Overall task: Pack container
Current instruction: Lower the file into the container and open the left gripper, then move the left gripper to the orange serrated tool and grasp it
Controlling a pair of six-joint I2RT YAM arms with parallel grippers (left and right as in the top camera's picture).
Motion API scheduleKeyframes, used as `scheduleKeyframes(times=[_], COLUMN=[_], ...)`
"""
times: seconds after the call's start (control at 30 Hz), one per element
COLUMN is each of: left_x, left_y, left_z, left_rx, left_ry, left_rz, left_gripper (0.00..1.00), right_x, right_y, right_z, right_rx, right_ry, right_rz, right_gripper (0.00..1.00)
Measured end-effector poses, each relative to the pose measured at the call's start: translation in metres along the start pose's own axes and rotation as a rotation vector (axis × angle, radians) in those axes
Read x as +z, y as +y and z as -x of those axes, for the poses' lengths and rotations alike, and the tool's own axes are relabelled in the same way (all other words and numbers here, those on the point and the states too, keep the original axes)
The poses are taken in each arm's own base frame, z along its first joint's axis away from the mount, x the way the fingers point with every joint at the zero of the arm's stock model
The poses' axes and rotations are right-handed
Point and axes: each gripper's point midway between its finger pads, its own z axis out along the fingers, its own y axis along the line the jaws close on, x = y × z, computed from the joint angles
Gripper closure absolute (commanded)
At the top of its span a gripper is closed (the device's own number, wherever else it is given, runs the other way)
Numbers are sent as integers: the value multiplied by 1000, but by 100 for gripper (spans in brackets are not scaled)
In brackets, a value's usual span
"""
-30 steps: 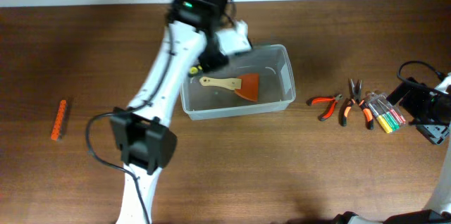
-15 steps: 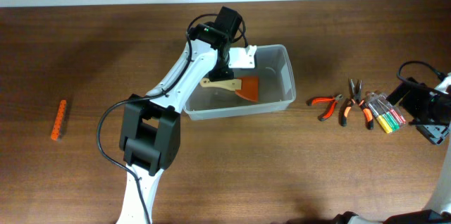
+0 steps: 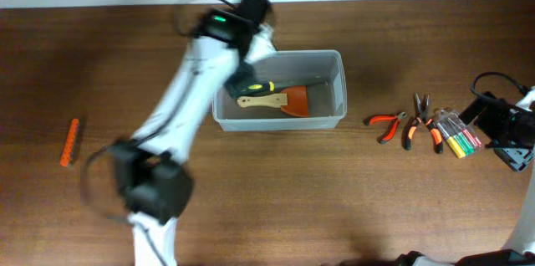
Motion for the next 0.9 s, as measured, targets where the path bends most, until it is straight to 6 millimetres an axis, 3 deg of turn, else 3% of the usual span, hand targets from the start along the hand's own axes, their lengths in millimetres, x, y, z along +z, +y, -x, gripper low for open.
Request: scheduleKeyframes(times=[0.1, 0.17, 0.2, 0.3, 0.4, 0.53, 0.6, 0.73, 0.9], left_x=[-49, -66, -68, -48, 3, 78, 104, 136, 158], left_y=[64, 106, 126, 149, 145, 115, 99, 91, 92], left_z=[-61, -117, -156, -238, -296, -339, -350, -360, -362], left_rx=[-237, -418, -530, -745, -897, -1018, -1046, -1049, -1041], left_ry=[-61, -77, -70, -17, 50, 132, 169, 209, 221], left_rz=[58, 87, 96, 64, -45, -236, -303, -327, -315], left_gripper=[1, 1, 1, 1, 1, 3, 4, 5, 10], right_x=[0, 0, 0, 0, 0, 0, 0, 0, 0], right_y=[0, 0, 0, 0, 0, 0, 0, 0, 0], right_z=[0, 0, 0, 0, 0, 0, 0, 1, 1], right_rx=[-1, -1, 0, -1, 0, -1, -1, 0, -1], right_ry=[0, 1, 0, 0, 0, -1, -1, -3, -3], right_rz=[0, 0, 0, 0, 0, 0, 0, 1, 1], right_gripper=[1, 2, 1, 1, 1, 2, 1, 2, 1])
